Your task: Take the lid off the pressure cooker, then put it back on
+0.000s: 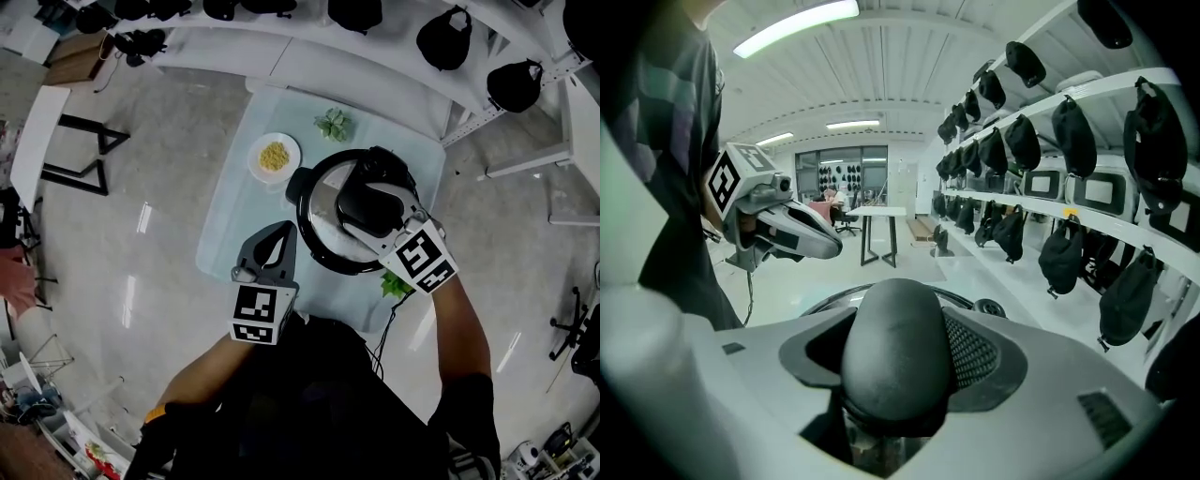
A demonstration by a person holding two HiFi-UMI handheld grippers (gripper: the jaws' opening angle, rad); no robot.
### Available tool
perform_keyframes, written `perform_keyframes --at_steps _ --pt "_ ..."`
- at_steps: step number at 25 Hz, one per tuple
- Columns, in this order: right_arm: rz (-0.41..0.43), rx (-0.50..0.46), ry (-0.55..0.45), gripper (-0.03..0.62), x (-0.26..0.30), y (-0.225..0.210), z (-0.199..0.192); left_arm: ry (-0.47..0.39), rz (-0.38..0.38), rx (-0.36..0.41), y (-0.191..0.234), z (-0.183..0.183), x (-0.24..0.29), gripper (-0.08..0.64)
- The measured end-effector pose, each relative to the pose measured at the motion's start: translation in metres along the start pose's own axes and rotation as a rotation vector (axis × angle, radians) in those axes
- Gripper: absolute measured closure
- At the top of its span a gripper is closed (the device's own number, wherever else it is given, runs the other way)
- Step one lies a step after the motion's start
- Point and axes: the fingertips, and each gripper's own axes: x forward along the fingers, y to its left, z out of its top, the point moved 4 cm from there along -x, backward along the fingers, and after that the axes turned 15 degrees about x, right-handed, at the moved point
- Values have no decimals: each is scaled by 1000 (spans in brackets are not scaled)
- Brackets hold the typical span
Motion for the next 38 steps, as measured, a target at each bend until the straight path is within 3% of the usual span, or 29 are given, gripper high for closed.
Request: perform_keyframes --at_steps 10,19,29,38 --pt "98 -57 20 296 0 1 -1 -5 18 0 2 -2 -9 554" --pt "114 -60 11 295 -1 1 0 10 12 1 0 -3 -9 552" --pt "-67 25 18 299 0 0 3 11 11 -1 -5 -1 -3 552" --pt "-286 204 5 299 4 3 3 -22 -47 12 8 -2 -6 554"
